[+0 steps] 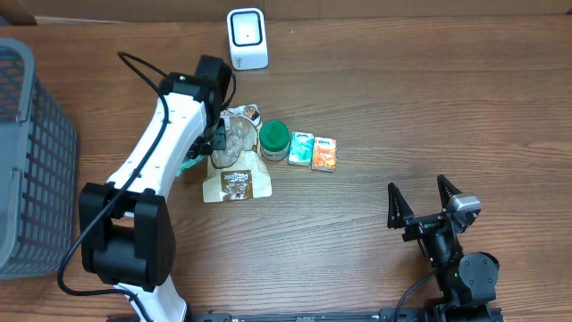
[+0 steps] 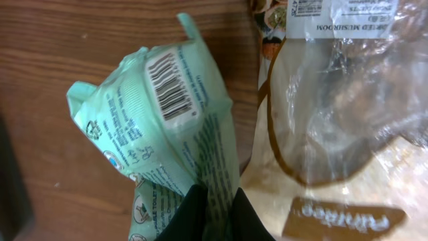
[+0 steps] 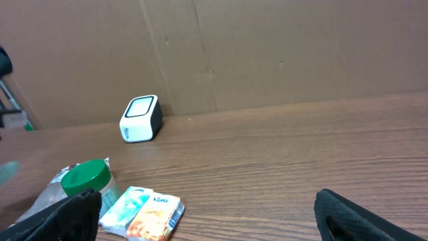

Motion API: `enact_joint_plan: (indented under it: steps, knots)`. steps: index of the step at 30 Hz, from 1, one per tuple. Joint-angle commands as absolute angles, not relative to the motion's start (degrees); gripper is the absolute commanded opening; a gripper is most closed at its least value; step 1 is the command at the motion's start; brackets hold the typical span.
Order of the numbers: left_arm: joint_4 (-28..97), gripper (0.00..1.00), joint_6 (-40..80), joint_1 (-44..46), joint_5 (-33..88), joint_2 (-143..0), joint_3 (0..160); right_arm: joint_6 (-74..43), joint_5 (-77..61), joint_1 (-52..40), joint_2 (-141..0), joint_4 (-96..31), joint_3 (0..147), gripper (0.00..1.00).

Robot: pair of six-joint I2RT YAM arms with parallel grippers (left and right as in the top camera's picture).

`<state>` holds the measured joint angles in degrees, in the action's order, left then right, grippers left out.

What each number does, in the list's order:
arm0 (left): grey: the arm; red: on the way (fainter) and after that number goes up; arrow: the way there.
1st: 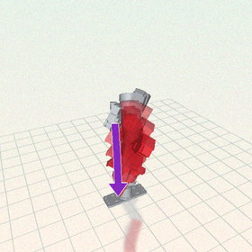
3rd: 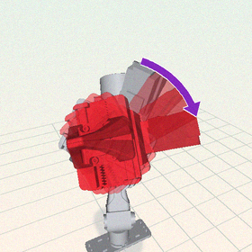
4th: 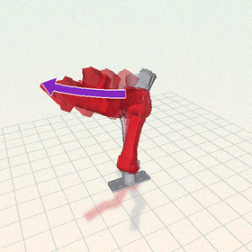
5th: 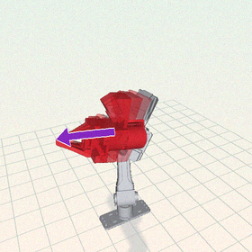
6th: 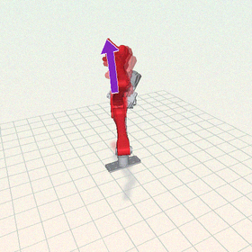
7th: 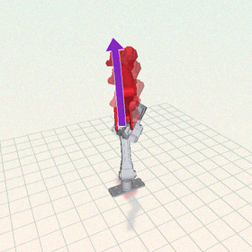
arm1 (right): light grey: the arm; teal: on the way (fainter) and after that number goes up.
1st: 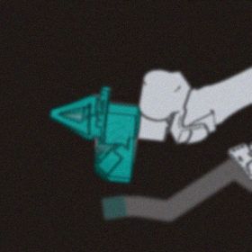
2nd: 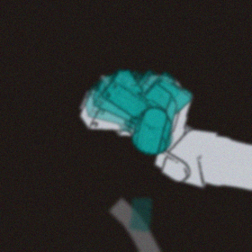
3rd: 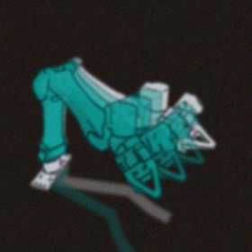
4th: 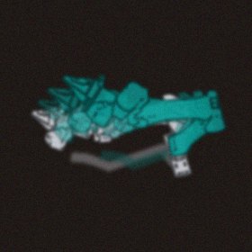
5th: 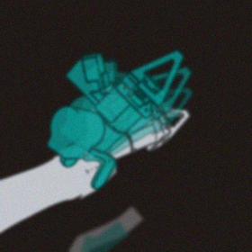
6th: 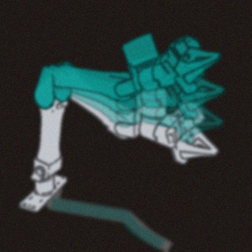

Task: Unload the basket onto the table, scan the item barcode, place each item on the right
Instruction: 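Carry the wipes pack left of the mushroom bag and release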

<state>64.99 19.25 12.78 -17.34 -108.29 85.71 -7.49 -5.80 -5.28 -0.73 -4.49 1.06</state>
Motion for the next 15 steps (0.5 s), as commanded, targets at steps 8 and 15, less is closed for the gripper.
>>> enact_joint_plan:
  steps: [8, 15]
  knots:
    - [55.4, 0.14, 15.7, 12.3, -18.1, -108.1, 76.5, -7.7, -6.1, -5.2, -0.2, -4.3, 0.5, 1.00]
    - [54.7, 0.92, 16.3, 12.3, -18.0, -108.1, 76.9, -7.7, -6.1, -5.2, -0.2, -4.3, 0.5, 1.00]
